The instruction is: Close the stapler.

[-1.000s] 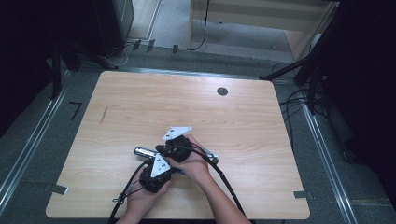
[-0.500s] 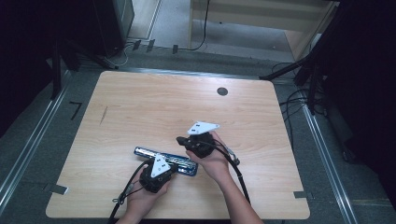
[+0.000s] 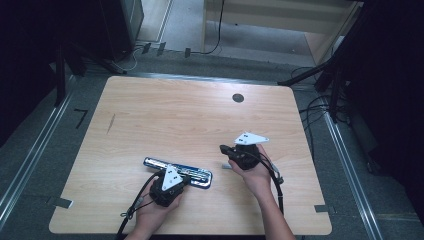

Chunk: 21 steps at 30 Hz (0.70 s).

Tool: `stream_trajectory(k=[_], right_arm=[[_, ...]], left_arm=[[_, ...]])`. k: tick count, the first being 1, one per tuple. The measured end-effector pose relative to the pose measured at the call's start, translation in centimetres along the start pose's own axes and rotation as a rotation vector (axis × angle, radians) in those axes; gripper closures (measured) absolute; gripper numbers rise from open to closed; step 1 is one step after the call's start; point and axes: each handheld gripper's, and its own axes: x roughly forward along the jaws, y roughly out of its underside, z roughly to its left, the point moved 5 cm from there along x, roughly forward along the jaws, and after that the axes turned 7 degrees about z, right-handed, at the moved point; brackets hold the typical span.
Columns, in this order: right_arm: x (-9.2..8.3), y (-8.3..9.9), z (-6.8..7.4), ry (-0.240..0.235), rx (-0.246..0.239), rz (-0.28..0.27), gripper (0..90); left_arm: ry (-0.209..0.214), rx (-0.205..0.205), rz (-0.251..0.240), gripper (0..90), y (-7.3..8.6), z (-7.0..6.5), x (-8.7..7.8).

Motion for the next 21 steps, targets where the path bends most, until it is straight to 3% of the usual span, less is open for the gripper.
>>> stream_trajectory(k=[6, 12, 21], right_arm=[[0.1, 2.9, -1.4, 0.027, 0.032, 0.051, 90.0], [0.2, 4.4, -1.9, 0.039, 0.048, 0.081, 90.0], [0.2, 5.2, -2.0, 0.039, 0.042, 0.109, 90.0]], left_arm=[[-0.002, 0.002, 0.001, 90.0, 0.0, 0.0, 0.0], [-0.002, 0.002, 0.001, 90.0, 0.0, 0.0, 0.0], [-0.001, 0.002, 0.001, 90.0, 0.0, 0.0, 0.0]])
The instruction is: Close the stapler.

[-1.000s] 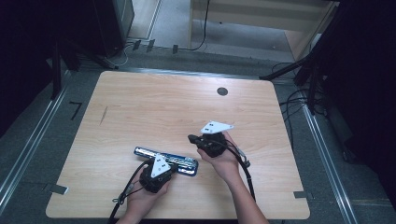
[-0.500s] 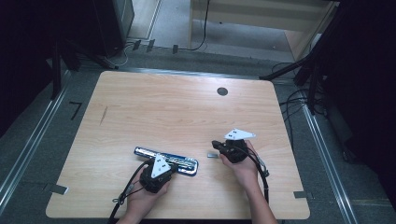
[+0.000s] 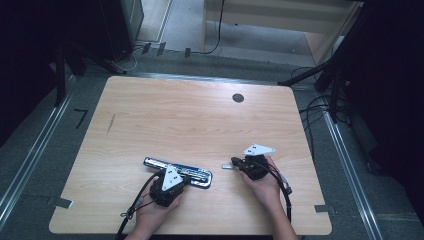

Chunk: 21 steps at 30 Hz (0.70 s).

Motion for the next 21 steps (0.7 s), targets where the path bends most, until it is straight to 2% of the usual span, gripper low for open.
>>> stream_trajectory(k=[9, 21], right_arm=[[0.0, 0.2, 0.5, -0.012, -0.027, 0.011, 90.0], [-0.5, 1.4, 1.3, -0.022, -0.026, 0.006, 90.0]], left_arm=[[0.0, -0.001, 0.0, 90.0, 0.0, 0.0, 0.0], [0.001, 0.001, 0.0, 90.0, 0.0, 0.0, 0.0]])
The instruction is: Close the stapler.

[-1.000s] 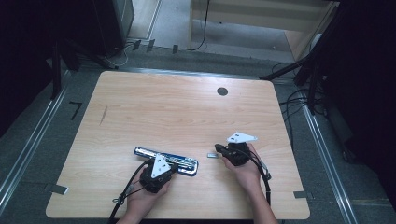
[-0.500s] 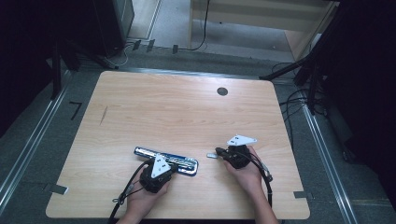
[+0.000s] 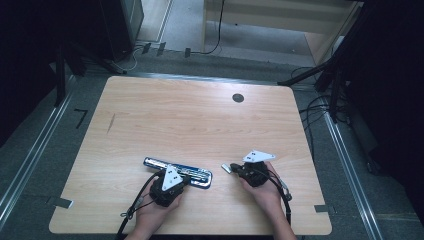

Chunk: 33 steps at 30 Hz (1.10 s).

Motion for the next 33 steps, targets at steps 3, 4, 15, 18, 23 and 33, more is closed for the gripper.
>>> stream_trajectory(k=[3, 4, 15, 18, 23, 33], right_arm=[[-0.7, 0.1, 0.1, 0.001, 0.031, -0.028, 90.0], [-0.9, 0.0, 0.1, 0.003, 0.036, -0.043, 90.0], [-0.6, -0.1, 1.6, 0.008, 0.029, -0.046, 77.2], [-0.5, -0.1, 1.8, 0.01, 0.029, -0.039, 77.2], [-0.5, 0.0, 1.8, 0.007, 0.034, -0.047, 75.8], [-0.3, 0.0, 1.8, 0.01, 0.049, -0.042, 71.4]], left_arm=[[-0.001, 0.0, 0.0, 90.0, 0.0, 0.0, 0.0], [0.0, 0.0, 0.0, 90.0, 0.0, 0.0, 0.0], [0.008, -0.007, 0.001, 90.0, 0.0, 0.1, 0.0], [0.015, -0.017, 0.0, 90.0, 0.0, 0.1, 0.0], [0.016, -0.016, 0.003, 90.0, 0.0, 0.2, 0.0], [0.023, -0.027, 0.002, 90.0, 0.1, 0.3, -0.1]])
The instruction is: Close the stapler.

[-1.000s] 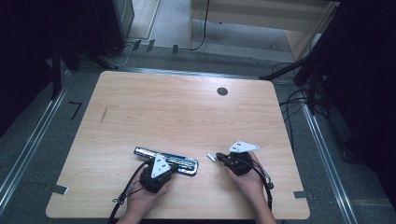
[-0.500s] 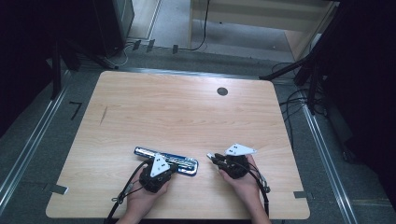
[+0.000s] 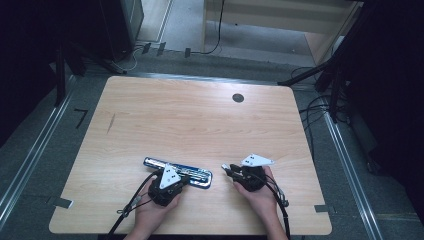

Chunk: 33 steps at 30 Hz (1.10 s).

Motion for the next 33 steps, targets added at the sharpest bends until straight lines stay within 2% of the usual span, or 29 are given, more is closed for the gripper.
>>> stream_trajectory(k=[6, 9, 15, 21, 27, 33], right_arm=[[0.2, 0.3, 0.1, 0.02, -0.004, 0.02, 69.9], [0.4, 0.2, 0.1, 0.02, -0.026, 0.023, 69.9], [0.4, 0.2, -0.3, 0.012, -0.008, 0.019, 78.6], [0.3, 0.1, -0.2, 0.018, -0.03, 0.033, 79.4], [-0.8, -0.5, -0.2, 0.003, -0.055, 0.006, 79.4], [-2.0, -1.8, 0.6, -0.015, -0.109, -0.025, 79.4]], left_arm=[[0.0, 0.003, 0.002, 90.0, 0.0, 0.0, 0.0], [0.001, 0.005, 0.001, 90.0, -0.1, 0.0, 0.0], [-0.002, 0.007, 0.001, 90.0, 0.0, 0.0, 0.0], [0.002, 0.003, 0.0, 90.0, -0.1, 0.0, 0.1], [0.002, 0.003, 0.0, 90.0, 0.0, 0.0, 0.1], [0.005, -0.001, 0.001, 90.0, 0.0, 0.1, 0.0]])
